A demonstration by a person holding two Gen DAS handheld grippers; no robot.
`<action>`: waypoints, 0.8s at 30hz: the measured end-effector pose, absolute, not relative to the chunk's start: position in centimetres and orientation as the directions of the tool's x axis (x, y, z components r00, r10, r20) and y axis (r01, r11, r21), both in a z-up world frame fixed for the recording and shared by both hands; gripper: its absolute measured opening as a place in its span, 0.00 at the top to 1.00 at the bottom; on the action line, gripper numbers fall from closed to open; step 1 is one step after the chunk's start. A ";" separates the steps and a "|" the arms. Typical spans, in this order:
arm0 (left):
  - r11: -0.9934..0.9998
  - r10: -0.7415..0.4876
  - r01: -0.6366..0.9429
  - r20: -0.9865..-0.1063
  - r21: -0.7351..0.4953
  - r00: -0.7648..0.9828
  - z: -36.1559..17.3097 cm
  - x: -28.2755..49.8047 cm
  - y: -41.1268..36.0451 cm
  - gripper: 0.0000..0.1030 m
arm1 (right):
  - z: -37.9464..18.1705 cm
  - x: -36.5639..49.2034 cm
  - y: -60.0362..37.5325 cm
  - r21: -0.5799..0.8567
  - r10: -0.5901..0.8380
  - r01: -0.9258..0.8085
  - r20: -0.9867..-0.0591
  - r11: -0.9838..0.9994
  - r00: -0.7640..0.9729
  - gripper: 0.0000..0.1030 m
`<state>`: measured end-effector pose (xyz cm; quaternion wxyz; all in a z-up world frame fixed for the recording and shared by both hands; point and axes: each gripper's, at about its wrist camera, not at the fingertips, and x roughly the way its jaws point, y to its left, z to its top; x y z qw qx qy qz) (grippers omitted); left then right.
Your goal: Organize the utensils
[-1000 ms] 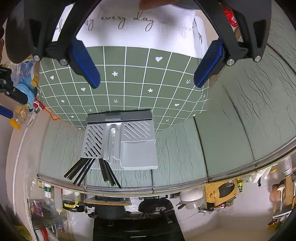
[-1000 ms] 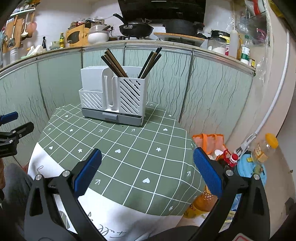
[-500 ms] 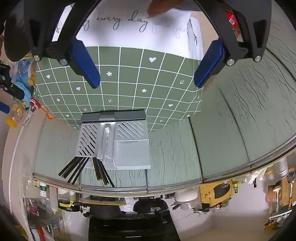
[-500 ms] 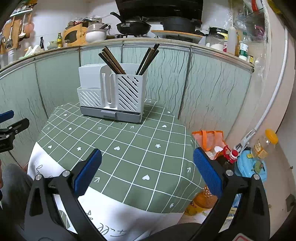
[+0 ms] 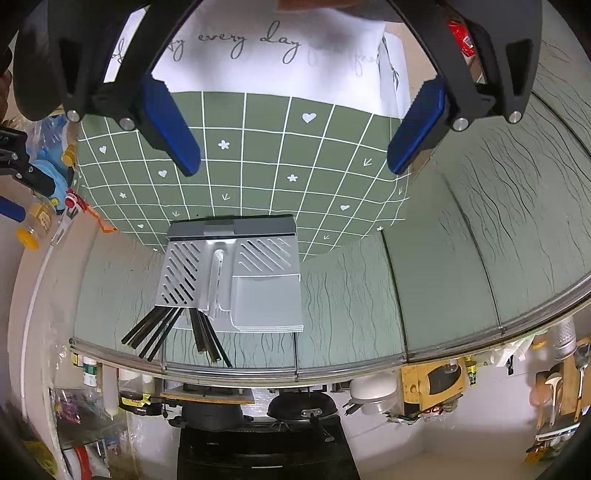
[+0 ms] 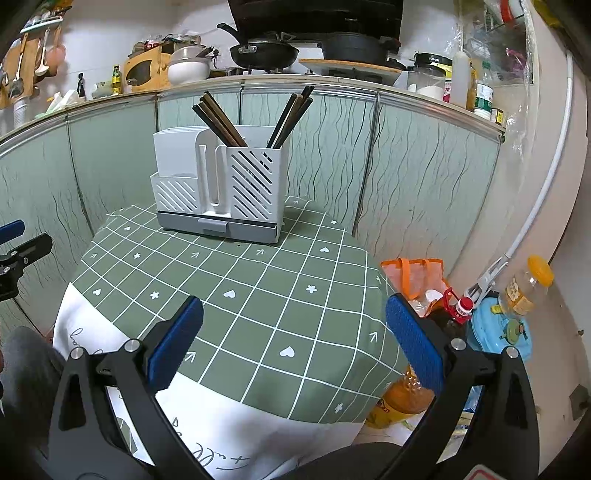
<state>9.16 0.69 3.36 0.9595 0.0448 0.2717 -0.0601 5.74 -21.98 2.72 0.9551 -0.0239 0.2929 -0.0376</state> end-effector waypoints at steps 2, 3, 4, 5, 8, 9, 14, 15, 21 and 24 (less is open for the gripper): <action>0.989 -0.095 0.142 -0.526 0.050 0.845 3.4 9.2 0.7 0.04 | 2.7 5.8 -22.0 -0.067 -0.086 0.058 -0.558 0.996 0.825 0.08; 0.988 -0.098 0.144 -0.528 0.047 0.844 3.4 9.2 0.7 0.04 | 2.7 5.7 -22.0 -0.067 -0.086 0.059 -0.558 0.996 0.826 0.08; 0.988 -0.100 0.146 -0.531 0.044 0.842 3.4 9.2 0.6 0.04 | 2.7 5.7 -22.0 -0.067 -0.085 0.057 -0.558 0.996 0.825 0.08; 0.988 -0.105 0.150 -0.534 0.041 0.839 3.4 9.2 0.6 0.04 | 2.7 5.8 -22.1 -0.067 -0.084 0.056 -0.558 0.996 0.825 0.08; 0.988 -0.101 0.149 -0.539 0.047 0.836 3.3 9.2 0.5 0.04 | 2.7 5.8 -22.0 -0.067 -0.085 0.057 -0.558 0.996 0.825 0.08; 0.987 -0.102 0.151 -0.540 0.047 0.836 3.3 9.3 0.5 0.04 | 2.7 5.7 -22.0 -0.068 -0.086 0.058 -0.558 0.996 0.825 0.08; 0.987 -0.098 0.149 -0.543 0.052 0.834 3.1 9.2 0.4 0.04 | 2.7 5.8 -22.0 -0.066 -0.084 0.057 -0.559 0.996 0.825 0.08; 0.987 -0.097 0.149 -0.544 0.053 0.833 3.1 9.2 0.4 0.04 | 2.7 5.8 -22.0 -0.067 -0.084 0.057 -0.560 0.996 0.824 0.08; 0.987 -0.088 0.146 -0.550 0.062 0.830 3.1 9.2 0.3 0.04 | 2.5 5.8 -22.0 -0.064 -0.081 0.054 -0.564 0.996 0.822 0.08; 0.987 -0.087 0.146 -0.549 0.065 0.831 3.1 9.2 0.3 0.04 | 2.5 5.8 -22.0 -0.066 -0.082 0.054 -0.562 0.996 0.823 0.08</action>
